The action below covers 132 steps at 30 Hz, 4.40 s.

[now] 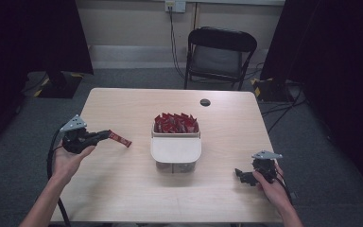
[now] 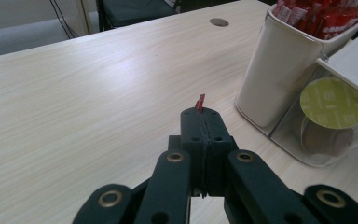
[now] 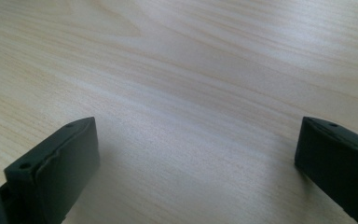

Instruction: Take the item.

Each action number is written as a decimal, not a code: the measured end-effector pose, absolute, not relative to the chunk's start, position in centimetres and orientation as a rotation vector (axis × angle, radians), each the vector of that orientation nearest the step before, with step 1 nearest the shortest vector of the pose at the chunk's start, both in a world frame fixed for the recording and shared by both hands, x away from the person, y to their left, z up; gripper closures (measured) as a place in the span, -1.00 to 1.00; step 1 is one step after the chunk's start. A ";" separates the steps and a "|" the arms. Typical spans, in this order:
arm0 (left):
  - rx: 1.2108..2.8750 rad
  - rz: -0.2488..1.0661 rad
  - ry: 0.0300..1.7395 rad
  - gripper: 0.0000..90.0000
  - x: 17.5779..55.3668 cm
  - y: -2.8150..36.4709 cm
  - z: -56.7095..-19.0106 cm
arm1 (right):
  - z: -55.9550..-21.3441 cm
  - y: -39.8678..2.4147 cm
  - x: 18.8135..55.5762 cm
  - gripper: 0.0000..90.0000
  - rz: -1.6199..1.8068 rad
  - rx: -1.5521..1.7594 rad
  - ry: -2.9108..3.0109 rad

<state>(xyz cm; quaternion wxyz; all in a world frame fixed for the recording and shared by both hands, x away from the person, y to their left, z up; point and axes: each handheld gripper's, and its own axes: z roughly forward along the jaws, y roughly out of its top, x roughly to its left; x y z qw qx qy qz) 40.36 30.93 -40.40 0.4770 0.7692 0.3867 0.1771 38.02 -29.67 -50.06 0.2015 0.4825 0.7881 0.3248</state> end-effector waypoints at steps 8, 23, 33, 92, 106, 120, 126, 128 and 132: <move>1.932 0.449 0.923 0.99 39.5 30.7 -41.2 | -50.1 -29.7 38.0 -1.00 0.907 1.347 2.202; 1.938 0.423 0.971 0.99 40.6 31.1 -43.5 | -50.1 -29.7 38.1 -1.00 0.907 1.344 2.203; 1.925 0.389 0.983 0.98 41.8 30.6 -44.1 | -50.1 -29.7 38.1 -1.00 0.907 1.345 2.203; 1.955 0.417 1.051 -0.63 38.7 29.9 -43.0 | -50.1 -29.6 38.0 -1.00 0.906 1.349 2.199; 2.006 0.460 1.100 -0.65 36.0 31.8 -44.5 | -50.1 -29.6 38.0 -1.00 0.907 1.346 2.201; 2.081 0.427 1.268 -0.65 37.6 32.6 -48.5 | -50.1 -29.6 38.0 -1.00 0.907 1.346 2.201; 2.120 0.480 1.265 -0.66 37.8 32.7 -49.3 | -50.1 -29.6 38.0 -1.00 0.907 1.345 2.202; 2.094 0.498 1.249 -0.74 37.8 32.5 -49.7 | -50.1 -29.6 38.0 -1.00 0.907 1.345 2.202; 2.061 0.518 1.235 -0.92 37.8 32.4 -50.2 | -50.1 -29.6 38.0 -1.00 0.907 1.345 2.202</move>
